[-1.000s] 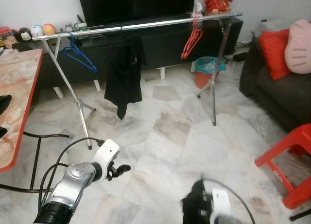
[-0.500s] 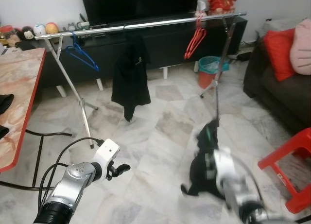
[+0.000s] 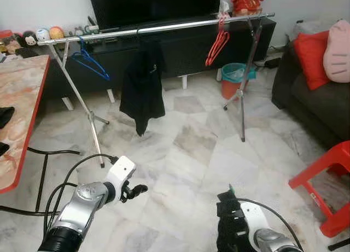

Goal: Hang hanger

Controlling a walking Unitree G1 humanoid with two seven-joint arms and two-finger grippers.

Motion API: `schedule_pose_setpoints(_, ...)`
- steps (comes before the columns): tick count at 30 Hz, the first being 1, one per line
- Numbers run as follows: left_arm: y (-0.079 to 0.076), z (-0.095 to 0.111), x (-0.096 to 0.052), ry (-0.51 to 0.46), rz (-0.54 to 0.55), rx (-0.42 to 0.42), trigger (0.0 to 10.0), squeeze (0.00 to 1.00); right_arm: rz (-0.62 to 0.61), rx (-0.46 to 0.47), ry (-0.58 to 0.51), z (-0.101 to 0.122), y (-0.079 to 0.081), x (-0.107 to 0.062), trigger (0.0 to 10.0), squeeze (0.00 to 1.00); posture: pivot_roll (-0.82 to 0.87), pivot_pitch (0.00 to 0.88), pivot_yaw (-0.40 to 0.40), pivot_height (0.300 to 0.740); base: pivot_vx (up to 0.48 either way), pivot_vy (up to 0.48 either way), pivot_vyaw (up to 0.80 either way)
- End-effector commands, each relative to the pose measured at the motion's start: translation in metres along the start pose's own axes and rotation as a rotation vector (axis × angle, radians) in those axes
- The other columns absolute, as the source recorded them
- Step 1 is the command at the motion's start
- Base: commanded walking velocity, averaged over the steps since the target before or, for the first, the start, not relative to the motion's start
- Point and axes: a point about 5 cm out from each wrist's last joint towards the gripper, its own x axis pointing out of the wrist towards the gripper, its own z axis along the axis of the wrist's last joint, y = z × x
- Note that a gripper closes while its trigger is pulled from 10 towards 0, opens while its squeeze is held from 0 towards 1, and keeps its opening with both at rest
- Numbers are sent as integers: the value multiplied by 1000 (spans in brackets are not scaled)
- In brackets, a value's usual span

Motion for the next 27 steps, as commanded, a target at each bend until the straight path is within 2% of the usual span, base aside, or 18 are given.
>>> schedule_pose_setpoints(1, 0, 0, 0, 13, 4, 17, 10000, 0, -44, 22, -115, 30, -11, -3, 10000, 0, 33, 0, 39, 740, 0, 0, 0)
schedule_pose_setpoints(3, 0, 0, 0, 15, 5, 17, 10000, 0, -57, 52, -129, 36, -14, -4, 10000, 0, 32, 0, 38, 740, 0, 0, 0)
schedule_pose_setpoints(5, 1, -1, -1, 15, 8, 17, 10000, 0, -97, 74, -211, 52, -19, -7, 10000, 0, 39, 0, 37, 740, 0, 0, 0)
schedule_pose_setpoints(8, 2, -1, -2, 18, 12, 17, 10000, 0, -93, 82, -255, 62, -17, -9, 10000, 0, 41, 0, 36, 740, 0, 0, 0)
schedule_pose_setpoints(11, 2, -2, -2, 20, 13, 16, 10000, 0, -49, 50, -202, 53, -8, -6, 10000, 0, 37, 0, 35, 740, 0, 0, 0)
schedule_pose_setpoints(12, 2, -2, -2, 22, 11, 16, 10000, 0, 20, -16, -111, 34, 2, -3, 10000, 0, 37, 0, 34, 740, 0, 0, 0)
schedule_pose_setpoints(16, 0, -3, -2, 25, 6, 15, 10000, 0, 114, -128, -11, 10, 14, 0, 10000, 0, 38, 0, 35, 740, 0, 0, 0)
schedule_pose_setpoints(17, 0, -3, -2, 25, 3, 15, 10000, 0, 126, -174, 32, -2, 14, 0, 10000, 0, 35, 0, 35, 740, 0, 0, 0)
schedule_pose_setpoints(19, 0, -3, -2, 26, -1, 16, 10000, 0, 161, -220, 72, -11, 16, 0, 10000, 0, 30, 0, 37, 740, 0, 0, 0)
schedule_pose_setpoints(23, -1, -3, -2, 28, -7, 16, 10000, 0, 220, -317, 111, -20, 17, -1, 10000, 0, 31, 0, 37, 740, 0, 0, 0)
schedule_pose_setpoints(24, -1, -3, -2, 28, -7, 16, 10000, 0, 220, -317, 111, -20, 17, -1, 10000, 0, 31, 0, 37, 740, 0, 0, 0)
schedule_pose_setpoints(26, -1, -3, -2, 30, -10, 15, 10000, 0, 243, -403, 131, -20, 16, -1, 10000, 0, 31, 0, 35, 740, 0, 0, 0)
schedule_pose_setpoints(27, -1, -3, -2, 30, -11, 14, 10000, 0, 252, -495, 154, -22, 12, -2, 10000, 0, 31, 0, 35, 740, 0, 0, 0)
